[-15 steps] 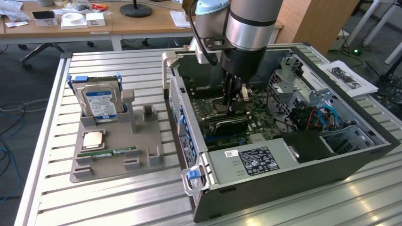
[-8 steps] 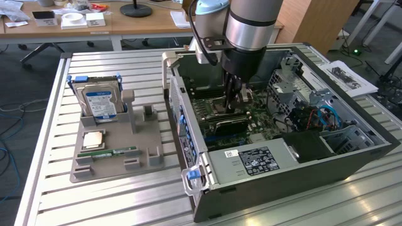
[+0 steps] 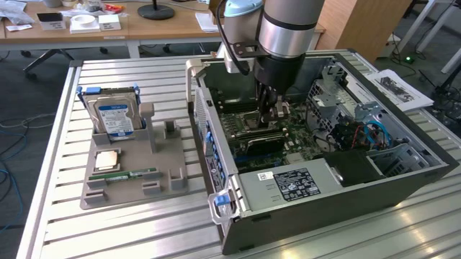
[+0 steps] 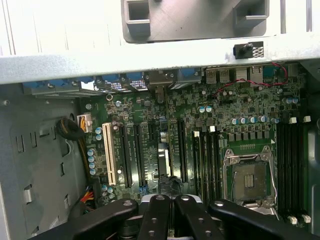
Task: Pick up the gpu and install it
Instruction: 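Press down on the gpu until it lock into place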
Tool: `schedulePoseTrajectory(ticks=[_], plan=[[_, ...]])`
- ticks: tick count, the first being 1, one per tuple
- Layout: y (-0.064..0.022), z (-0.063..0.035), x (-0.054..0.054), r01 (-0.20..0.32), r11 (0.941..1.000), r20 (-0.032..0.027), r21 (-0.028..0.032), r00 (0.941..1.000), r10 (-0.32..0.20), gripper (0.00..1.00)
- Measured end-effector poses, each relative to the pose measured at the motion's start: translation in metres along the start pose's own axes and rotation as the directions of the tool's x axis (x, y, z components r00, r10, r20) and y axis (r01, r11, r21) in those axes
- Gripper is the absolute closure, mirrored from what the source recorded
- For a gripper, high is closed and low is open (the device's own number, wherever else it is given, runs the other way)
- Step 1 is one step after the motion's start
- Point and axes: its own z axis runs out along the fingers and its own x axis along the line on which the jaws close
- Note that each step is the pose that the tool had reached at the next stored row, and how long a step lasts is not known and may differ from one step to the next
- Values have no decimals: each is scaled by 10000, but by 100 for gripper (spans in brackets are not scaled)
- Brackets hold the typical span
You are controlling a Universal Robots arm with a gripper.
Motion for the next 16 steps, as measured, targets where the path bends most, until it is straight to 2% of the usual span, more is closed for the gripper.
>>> schedulePoseTrajectory(ticks=[6,12,16], plan=[[-2,0,0,-1,10000,0,0,10000,1,89],[-55,5,-9,0,10000,0,0,10000,0,89],[-56,17,-13,0,10000,7,1,10000,0,89]])
